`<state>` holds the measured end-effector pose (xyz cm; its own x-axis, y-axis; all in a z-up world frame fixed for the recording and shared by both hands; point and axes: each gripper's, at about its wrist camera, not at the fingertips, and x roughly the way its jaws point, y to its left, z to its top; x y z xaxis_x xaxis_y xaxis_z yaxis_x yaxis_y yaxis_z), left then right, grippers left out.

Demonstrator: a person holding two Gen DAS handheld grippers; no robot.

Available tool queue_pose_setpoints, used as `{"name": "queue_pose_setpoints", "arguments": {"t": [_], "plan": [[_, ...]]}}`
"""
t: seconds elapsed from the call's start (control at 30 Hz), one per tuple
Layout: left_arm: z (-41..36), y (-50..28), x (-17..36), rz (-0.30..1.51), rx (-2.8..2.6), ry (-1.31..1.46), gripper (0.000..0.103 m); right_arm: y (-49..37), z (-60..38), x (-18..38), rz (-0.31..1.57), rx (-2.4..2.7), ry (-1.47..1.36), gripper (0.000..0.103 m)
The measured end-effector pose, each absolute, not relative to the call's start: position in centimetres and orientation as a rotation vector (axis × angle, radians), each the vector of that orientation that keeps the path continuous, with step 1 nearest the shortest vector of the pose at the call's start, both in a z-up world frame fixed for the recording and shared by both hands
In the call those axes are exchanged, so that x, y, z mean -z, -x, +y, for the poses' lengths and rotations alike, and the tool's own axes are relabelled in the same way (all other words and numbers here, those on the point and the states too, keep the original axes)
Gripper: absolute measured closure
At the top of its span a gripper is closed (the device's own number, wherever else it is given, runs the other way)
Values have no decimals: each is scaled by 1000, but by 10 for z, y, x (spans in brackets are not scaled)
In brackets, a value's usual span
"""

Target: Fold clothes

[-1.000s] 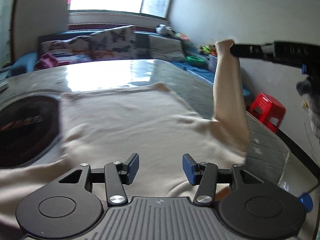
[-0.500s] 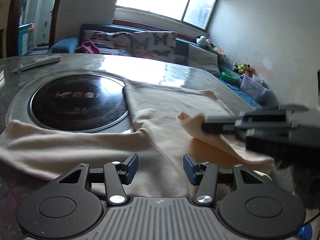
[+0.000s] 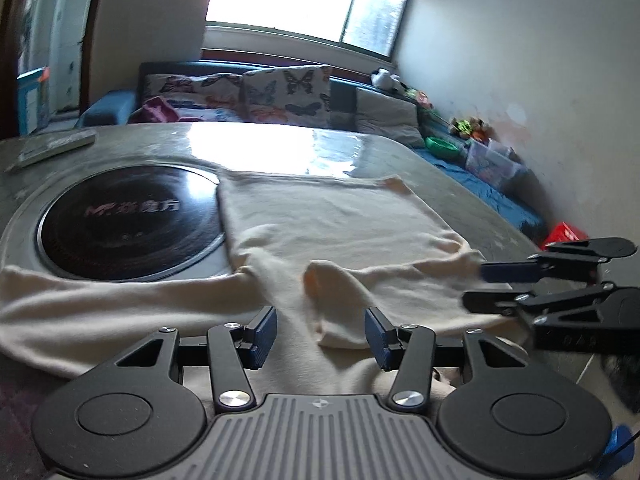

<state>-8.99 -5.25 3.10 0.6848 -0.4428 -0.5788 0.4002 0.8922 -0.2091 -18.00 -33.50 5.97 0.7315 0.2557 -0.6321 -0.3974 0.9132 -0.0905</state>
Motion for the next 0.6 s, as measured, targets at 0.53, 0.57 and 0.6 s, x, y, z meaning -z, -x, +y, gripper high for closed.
{"name": "queue_pose_setpoints", "arguments": {"t": [0.53, 0.57, 0.6], "plan": [[-81, 82, -34, 658, 467, -70, 101, 211, -405, -35, 693, -182, 130, 51], [-82, 82, -39, 645, 470, -75, 101, 211, -404, -35, 690, -185, 126, 51], [-83, 82, -45, 631, 475, -77, 101, 210, -403, -34, 687, -189, 123, 51]]}}
